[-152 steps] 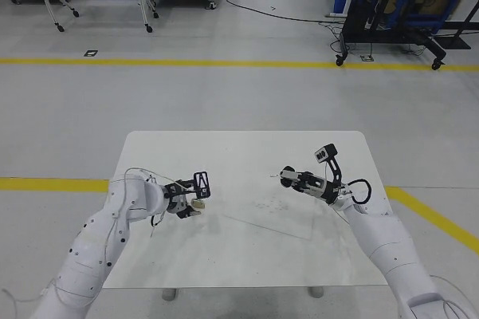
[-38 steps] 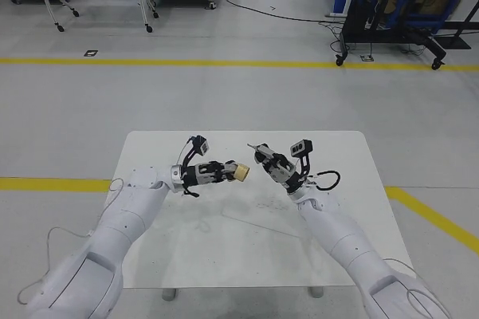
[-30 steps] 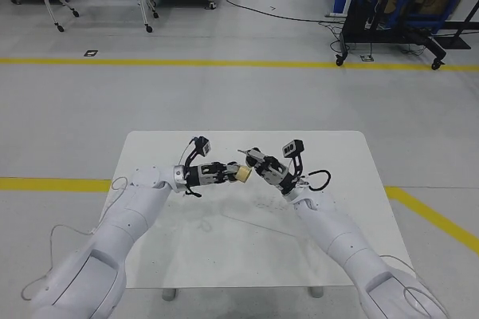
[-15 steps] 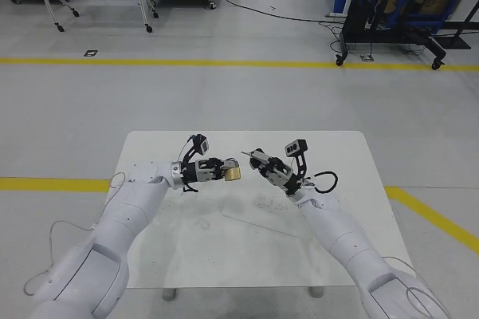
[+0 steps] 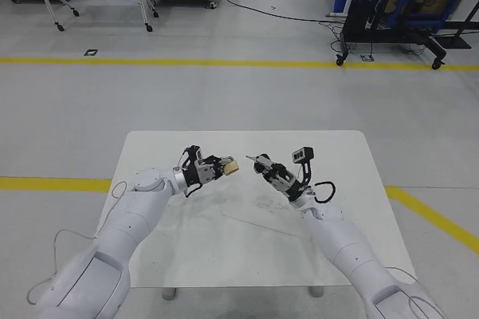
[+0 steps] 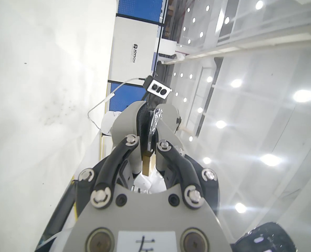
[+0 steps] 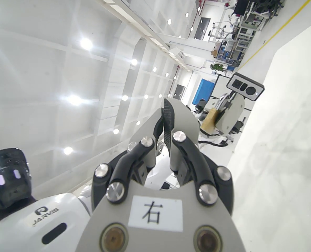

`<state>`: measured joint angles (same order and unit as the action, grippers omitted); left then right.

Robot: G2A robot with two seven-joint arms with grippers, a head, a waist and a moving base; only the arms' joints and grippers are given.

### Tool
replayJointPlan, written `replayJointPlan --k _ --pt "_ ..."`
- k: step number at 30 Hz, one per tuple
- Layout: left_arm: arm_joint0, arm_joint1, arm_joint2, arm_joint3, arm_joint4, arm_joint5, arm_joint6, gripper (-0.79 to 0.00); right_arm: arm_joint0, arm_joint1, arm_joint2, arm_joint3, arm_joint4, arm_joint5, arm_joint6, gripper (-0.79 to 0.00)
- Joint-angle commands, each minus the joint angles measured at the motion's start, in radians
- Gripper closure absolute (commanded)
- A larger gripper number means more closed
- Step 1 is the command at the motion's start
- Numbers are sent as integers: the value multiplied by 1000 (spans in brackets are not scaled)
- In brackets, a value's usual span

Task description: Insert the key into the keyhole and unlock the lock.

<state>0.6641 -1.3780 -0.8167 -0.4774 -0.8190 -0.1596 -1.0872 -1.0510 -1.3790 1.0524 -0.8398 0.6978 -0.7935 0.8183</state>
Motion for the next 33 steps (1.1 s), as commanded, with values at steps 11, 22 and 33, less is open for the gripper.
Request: replayJointPlan --k 11,22,33 --pt "-34 -10 10 -34 77 38 10 0 -123 42 93 -167 -398 -50 -280 0" --pt "-34 -10 10 -34 77 38 10 0 -123 42 93 -167 -398 -50 -280 0" --pt "-14 -9 37 -106 181 223 90 0 -273 92 212 -620 -1685 -13 -708 0"
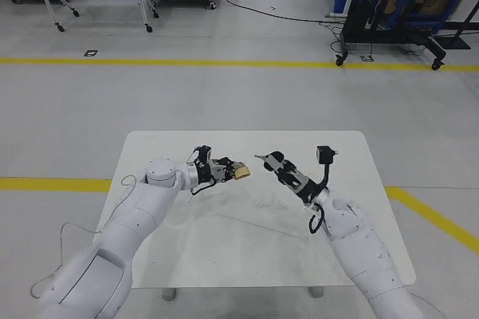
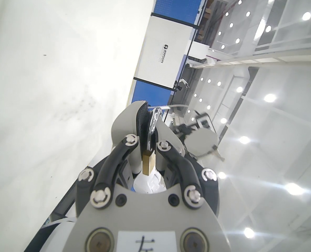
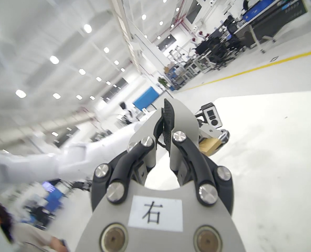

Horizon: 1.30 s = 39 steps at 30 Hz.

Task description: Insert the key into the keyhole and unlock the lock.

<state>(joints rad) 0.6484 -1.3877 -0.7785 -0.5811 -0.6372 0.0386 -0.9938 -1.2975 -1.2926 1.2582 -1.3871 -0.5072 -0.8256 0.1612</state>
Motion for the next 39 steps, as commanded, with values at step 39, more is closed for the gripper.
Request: replayJointPlan --k 39 --pt "28 -5 -33 -45 -54 362 -63 0 -83 112 -57 -271 -1901 334 -701 0"
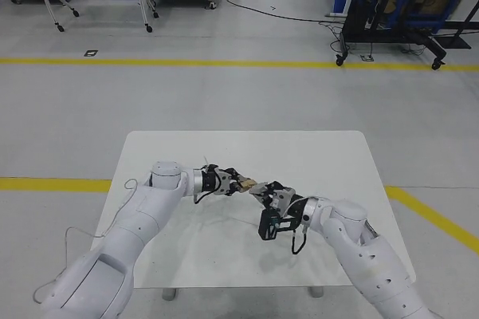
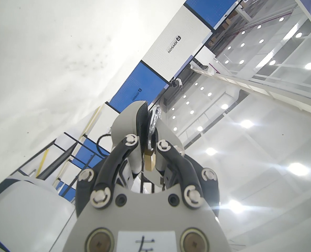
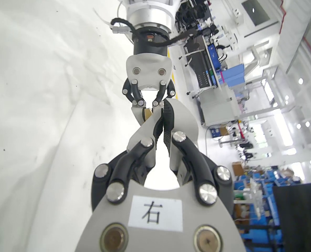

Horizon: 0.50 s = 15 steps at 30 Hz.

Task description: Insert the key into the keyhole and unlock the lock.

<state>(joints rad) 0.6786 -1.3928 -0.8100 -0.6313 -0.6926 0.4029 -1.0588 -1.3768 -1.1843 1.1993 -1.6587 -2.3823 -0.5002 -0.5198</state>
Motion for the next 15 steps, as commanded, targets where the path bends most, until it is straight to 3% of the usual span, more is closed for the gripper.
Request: replayJointPlan --k 1,7,15 --pt "-4 -1 -2 8 4 -5 6 0 -7 8 2 0 -50 12 -37 0" --pt "-6 -6 1 14 16 -10 13 0 -20 23 -3 -4 -122 35 -62 0" --pt "-7 -15 12 20 36 -18 9 0 -5 23 -29 0 -112 17 20 0"
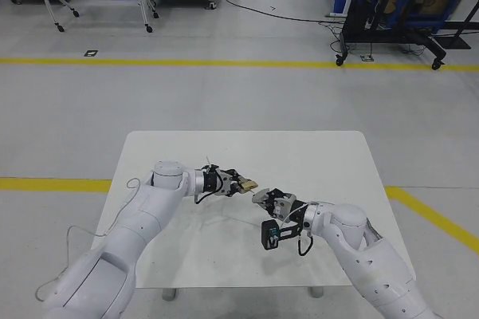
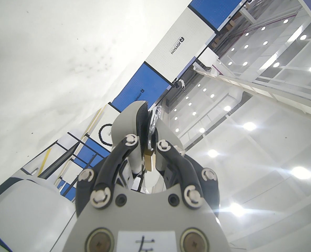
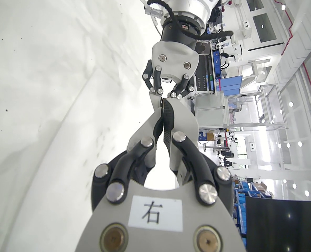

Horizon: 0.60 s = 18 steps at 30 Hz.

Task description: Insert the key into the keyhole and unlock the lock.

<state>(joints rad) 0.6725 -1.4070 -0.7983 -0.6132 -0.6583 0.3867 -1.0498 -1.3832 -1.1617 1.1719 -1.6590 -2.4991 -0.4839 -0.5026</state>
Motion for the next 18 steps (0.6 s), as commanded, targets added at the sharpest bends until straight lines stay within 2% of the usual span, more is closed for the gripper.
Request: replayJointPlan --k 1,9,18 --pt "-1 -1 0 4 3 -3 1 0 2 1 -1 1 8 2 4 0" --pt "-2 -8 -1 15 9 -4 3 0 -16 14 19 -13 9 24 -15 0" --pt "-5 -9 -7 21 22 -19 -1 0 -20 24 31 -21 11 5 28 0"
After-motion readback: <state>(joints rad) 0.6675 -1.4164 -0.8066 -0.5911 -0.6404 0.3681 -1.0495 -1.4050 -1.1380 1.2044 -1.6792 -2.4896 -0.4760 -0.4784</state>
